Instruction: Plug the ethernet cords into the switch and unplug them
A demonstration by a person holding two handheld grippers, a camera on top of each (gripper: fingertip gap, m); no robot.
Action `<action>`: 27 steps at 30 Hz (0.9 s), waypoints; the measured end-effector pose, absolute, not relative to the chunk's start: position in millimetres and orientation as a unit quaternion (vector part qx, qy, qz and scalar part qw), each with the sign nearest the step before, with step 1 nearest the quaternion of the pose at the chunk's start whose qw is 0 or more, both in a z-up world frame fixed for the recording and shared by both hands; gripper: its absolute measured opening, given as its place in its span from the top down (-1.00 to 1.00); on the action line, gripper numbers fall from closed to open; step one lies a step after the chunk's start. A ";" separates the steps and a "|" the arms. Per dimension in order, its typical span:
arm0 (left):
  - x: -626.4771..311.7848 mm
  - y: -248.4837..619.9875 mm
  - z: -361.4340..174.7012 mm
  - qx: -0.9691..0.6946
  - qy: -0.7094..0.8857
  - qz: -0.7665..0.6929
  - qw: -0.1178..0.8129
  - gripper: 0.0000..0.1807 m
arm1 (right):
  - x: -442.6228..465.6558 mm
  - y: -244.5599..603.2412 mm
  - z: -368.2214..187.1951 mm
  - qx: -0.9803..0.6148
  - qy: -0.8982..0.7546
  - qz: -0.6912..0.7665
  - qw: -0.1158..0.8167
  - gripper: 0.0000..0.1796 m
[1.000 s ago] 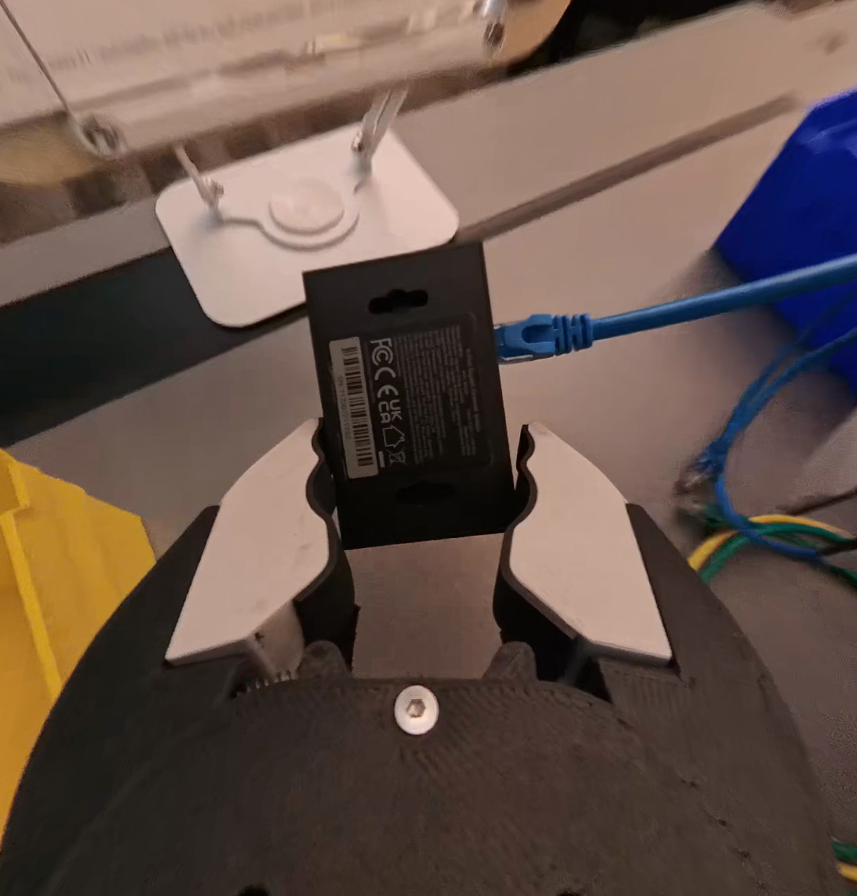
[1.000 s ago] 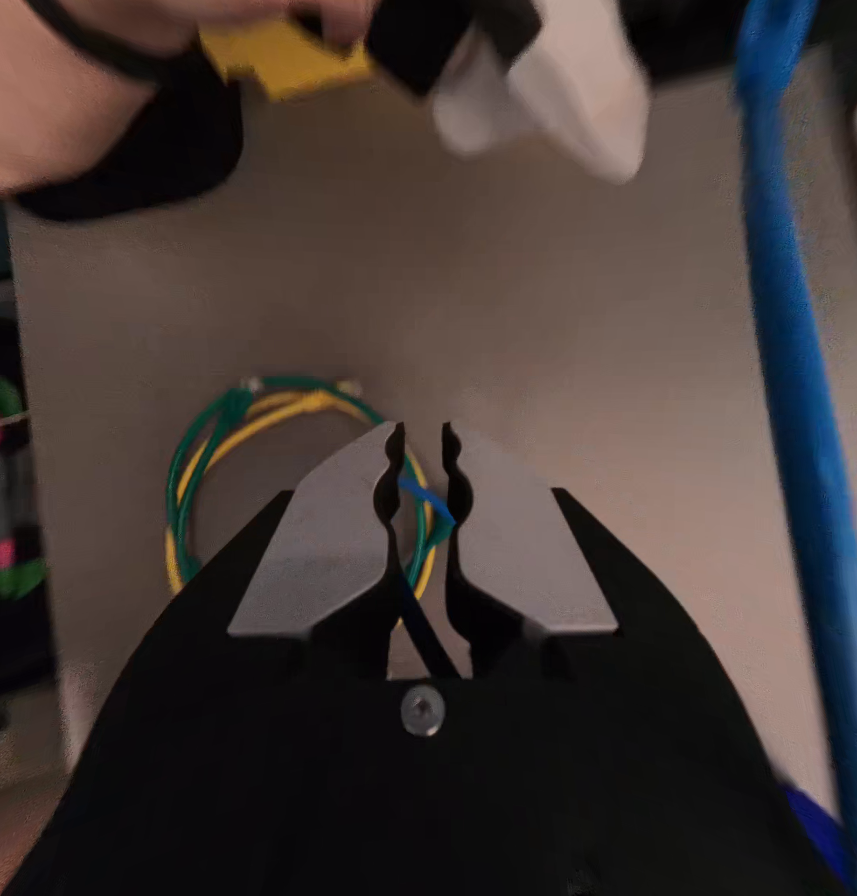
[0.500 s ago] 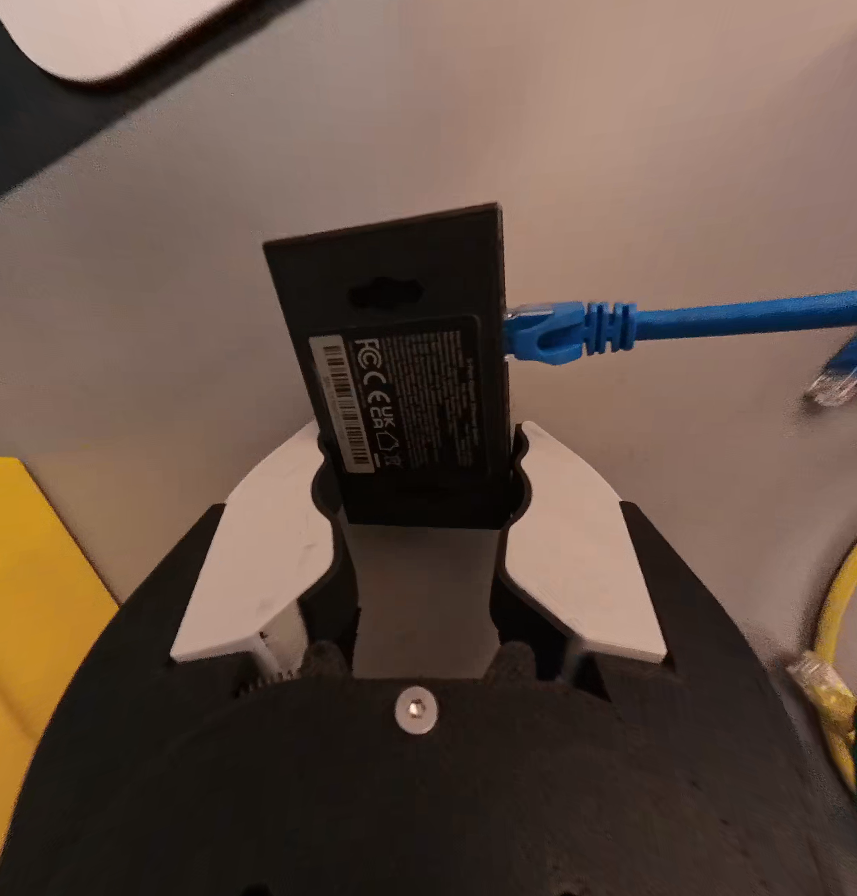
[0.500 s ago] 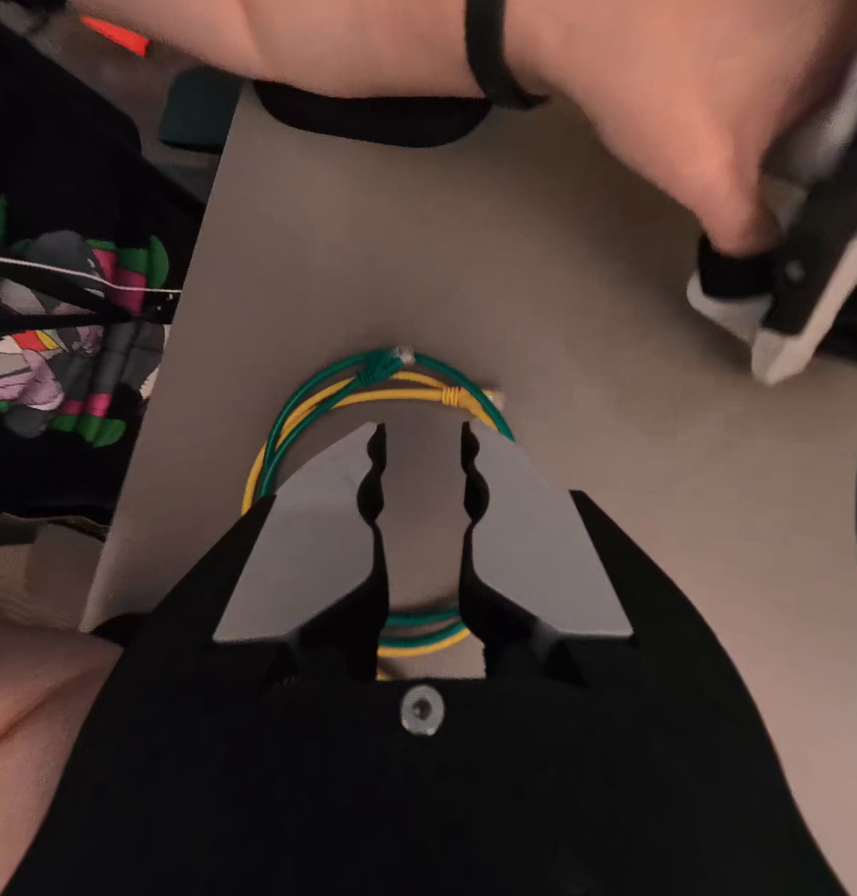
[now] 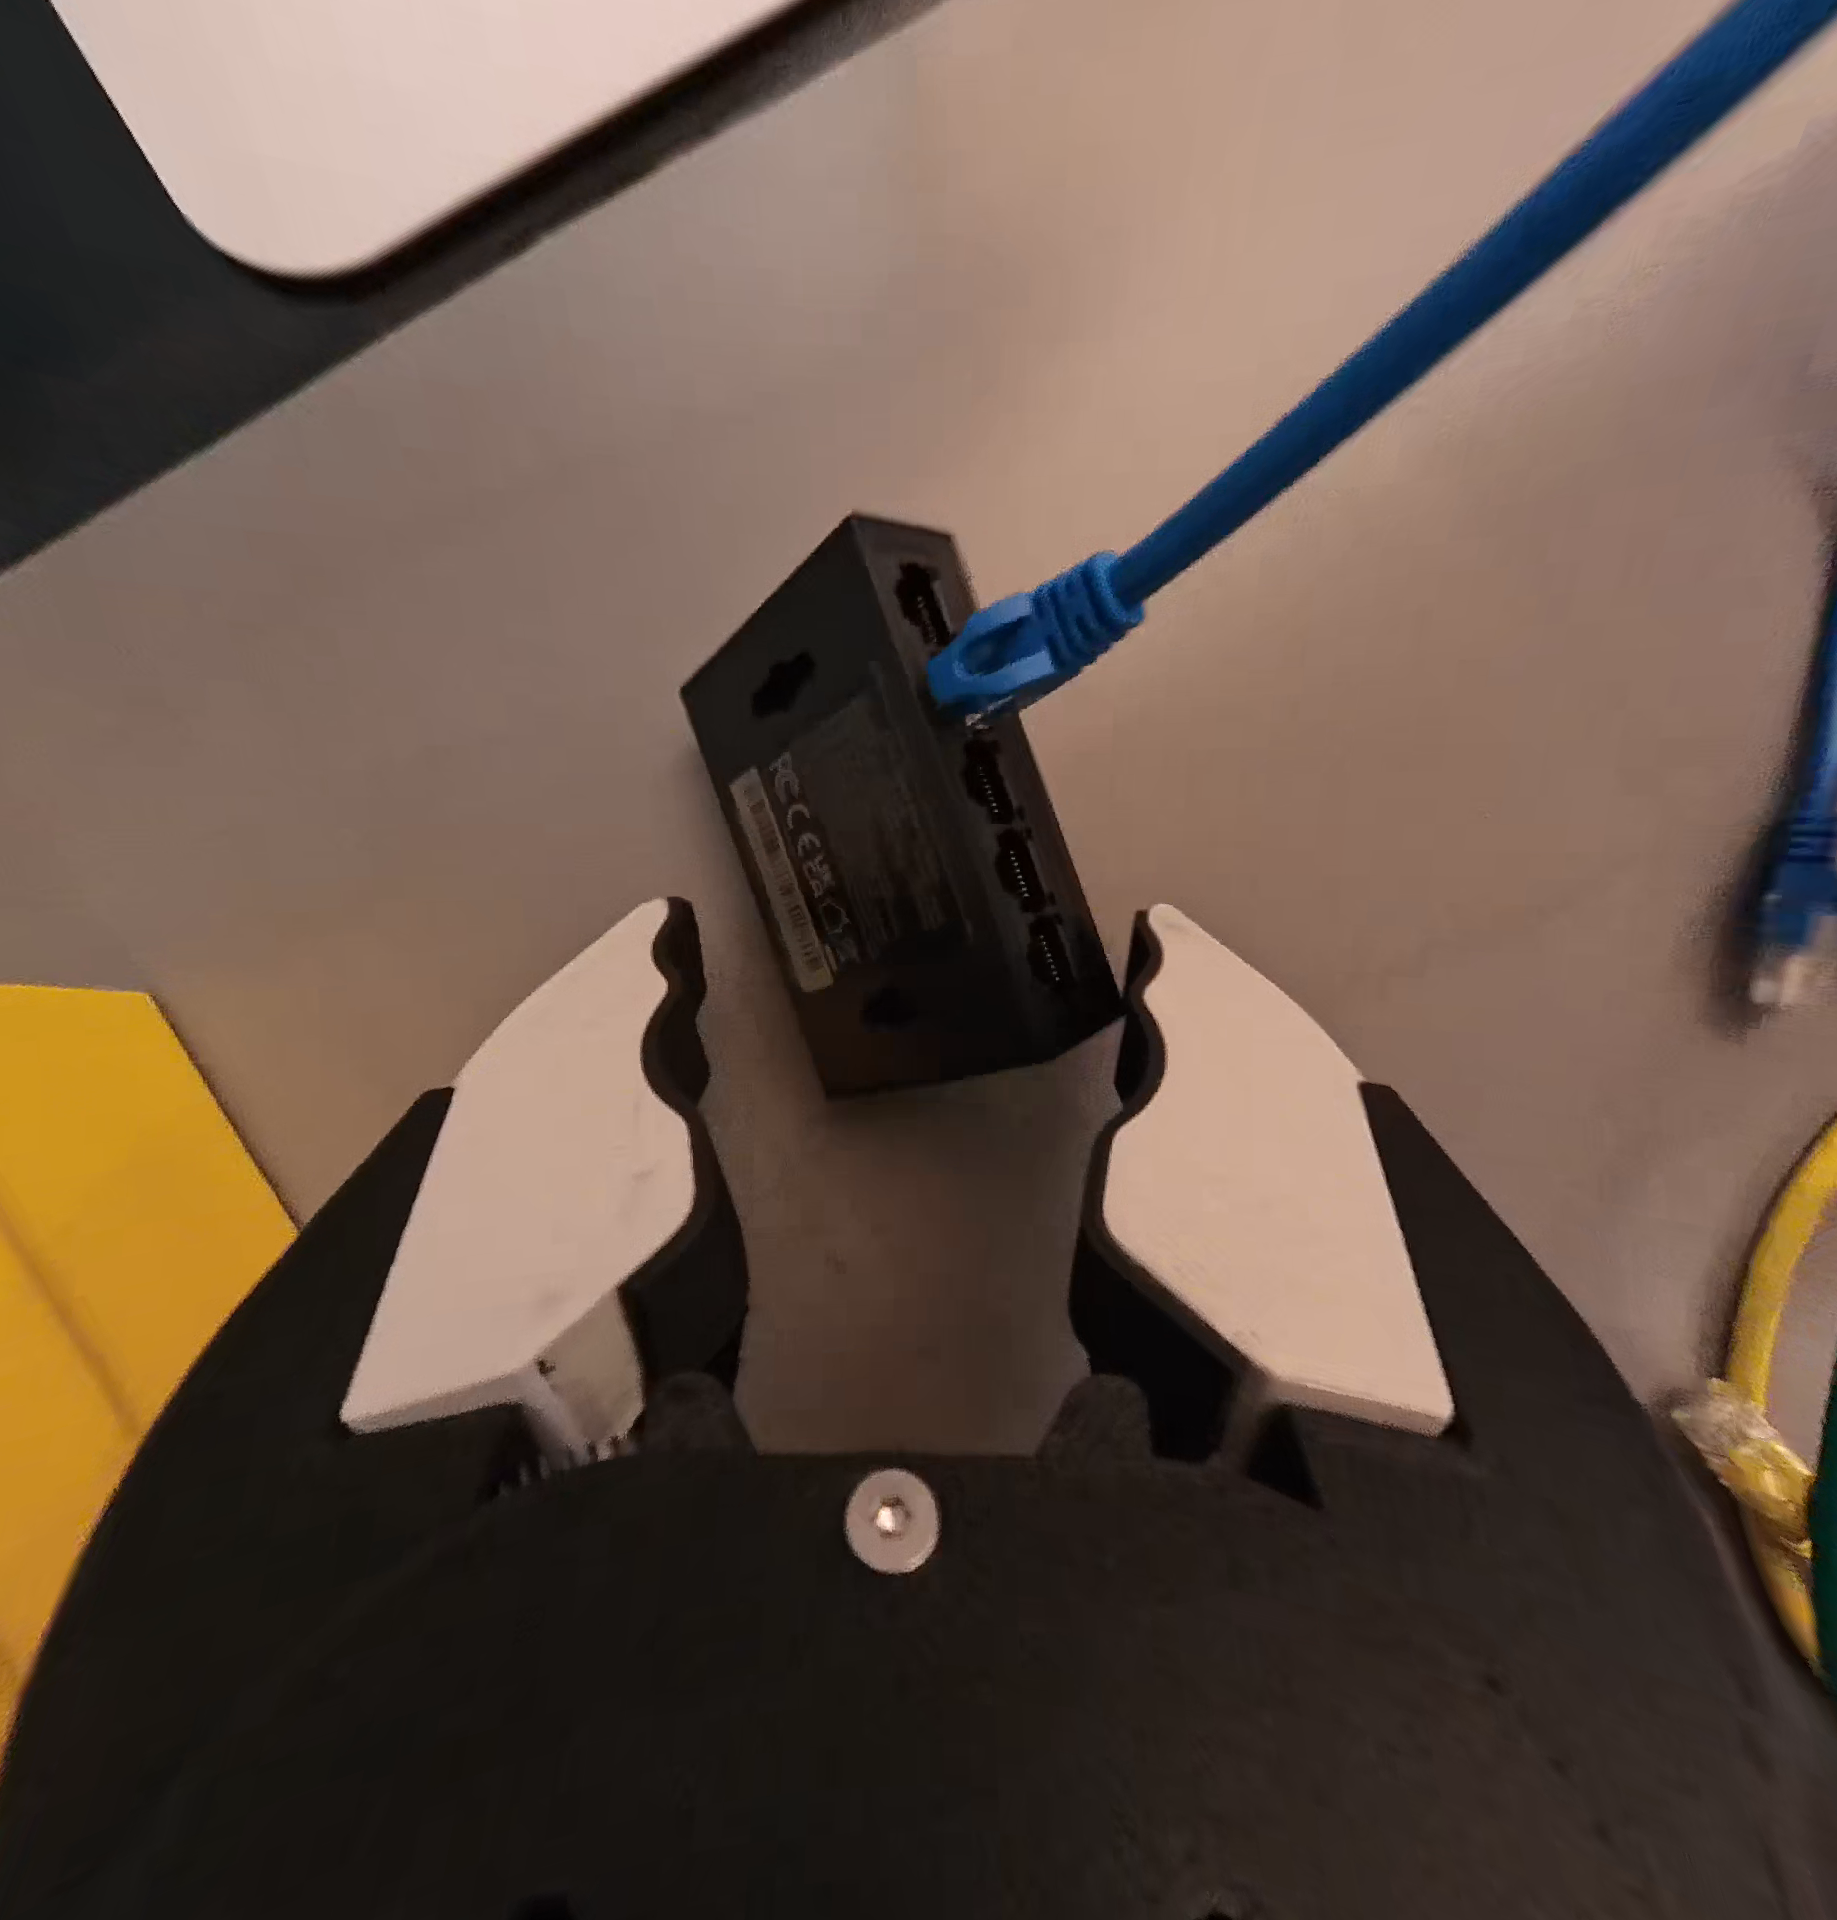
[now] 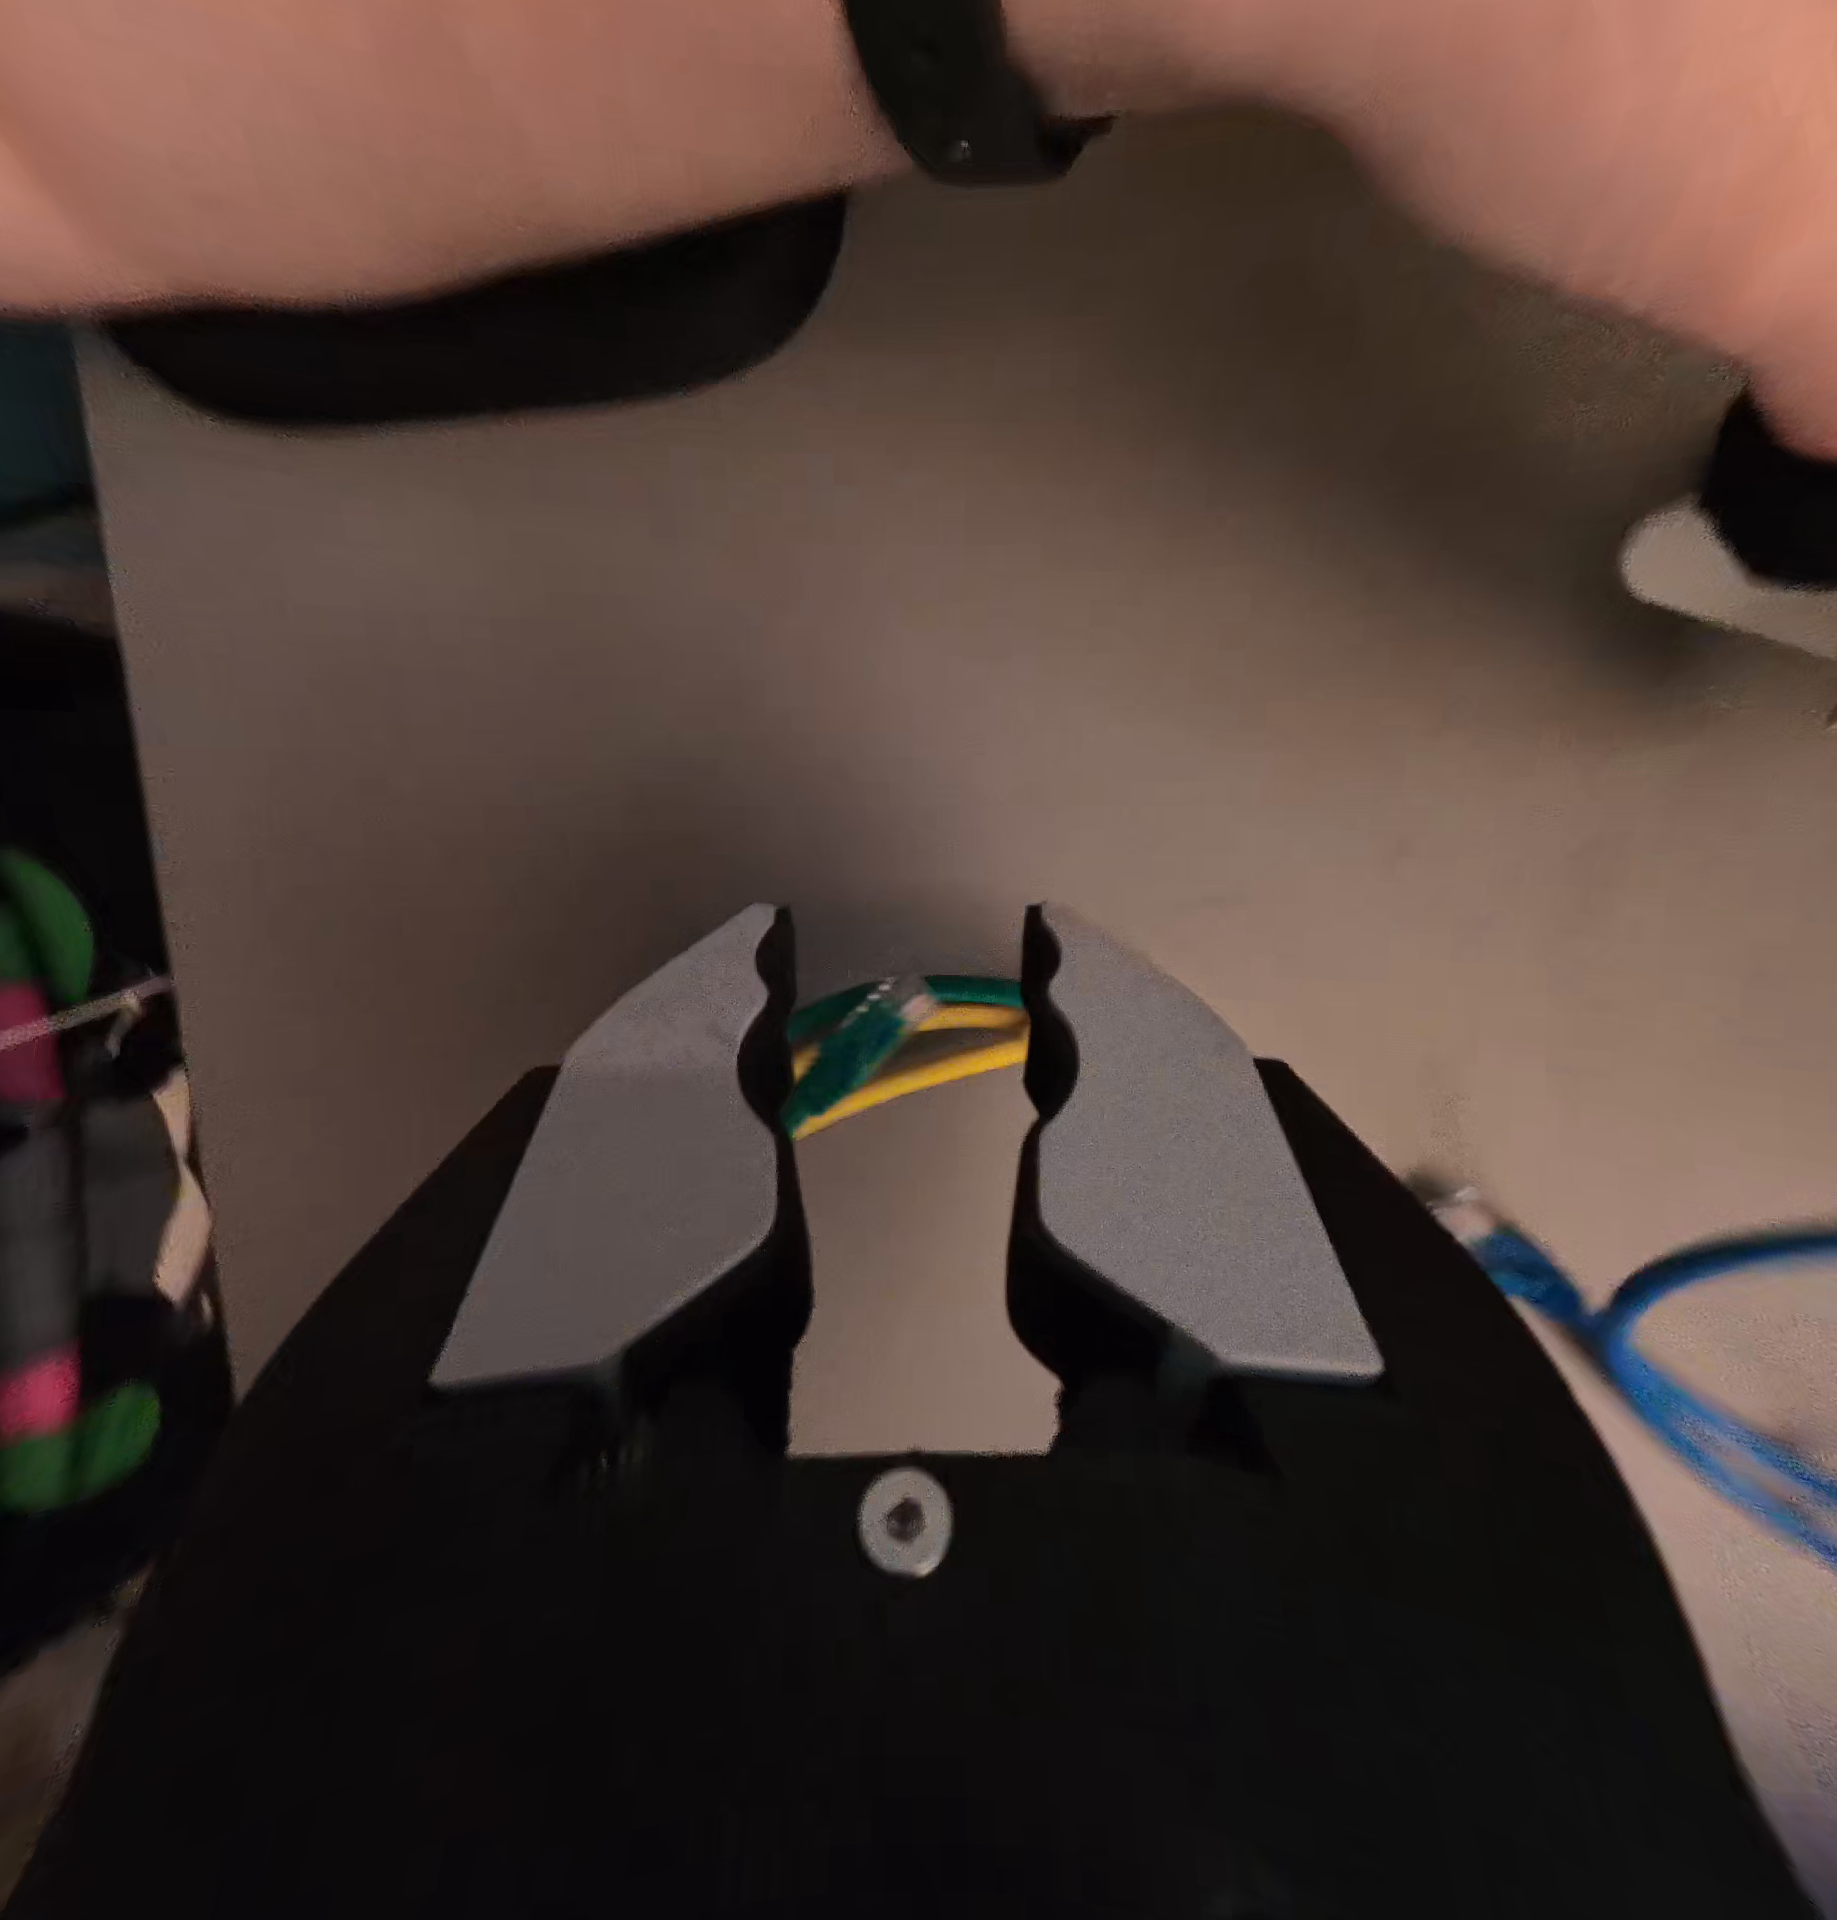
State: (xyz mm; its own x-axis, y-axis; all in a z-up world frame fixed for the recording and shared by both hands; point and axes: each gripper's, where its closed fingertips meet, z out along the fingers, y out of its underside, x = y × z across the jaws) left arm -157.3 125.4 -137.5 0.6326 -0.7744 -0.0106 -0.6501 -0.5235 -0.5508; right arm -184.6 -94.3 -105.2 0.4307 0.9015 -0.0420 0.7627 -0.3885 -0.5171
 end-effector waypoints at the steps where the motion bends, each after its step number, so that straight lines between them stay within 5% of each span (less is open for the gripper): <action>1: -155.4 124.7 -133.1 -0.863 0.412 -0.125 0.265 0.15 | -183.4 -98.6 -103.9 -0.824 -0.486 0.155 0.248 0.52; 4: -153.0 124.2 -119.5 -0.858 0.412 -0.132 0.278 0.15 | -170.6 -107.4 -107.4 -0.834 -0.419 0.123 0.336 0.61; 10: -155.6 118.6 -80.2 -0.843 0.413 -0.147 0.313 0.17 | -149.6 -124.8 -156.4 -0.883 -0.343 0.073 0.311 0.84; 14: -167.2 117.4 -39.2 -0.825 0.405 -0.159 0.361 0.21 | -134.4 -120.4 -115.6 -0.855 -0.304 0.050 0.417 0.86; 18: -154.2 83.7 9.7 -0.780 0.404 -0.318 0.356 0.21 | -109.1 -117.6 -64.5 -0.814 -0.262 0.023 0.518 0.87; 22: -121.9 -2.2 62.5 -0.664 0.448 -0.536 0.266 0.32 | -94.0 -115.2 -16.2 -0.760 -0.231 -0.001 0.607 0.87; 27: -92.1 -83.8 56.5 -0.592 0.555 -0.553 0.190 0.26 | -85.4 -111.1 3.3 -0.724 -0.226 -0.065 0.649 0.87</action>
State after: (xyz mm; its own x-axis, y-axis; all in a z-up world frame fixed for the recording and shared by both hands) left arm -92.1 -83.8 56.5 -0.2270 -0.8667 0.4441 -0.4475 -0.3122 -0.8380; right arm -85.4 -111.1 3.3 0.8891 0.2426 0.3882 0.4124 -0.0563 -0.9093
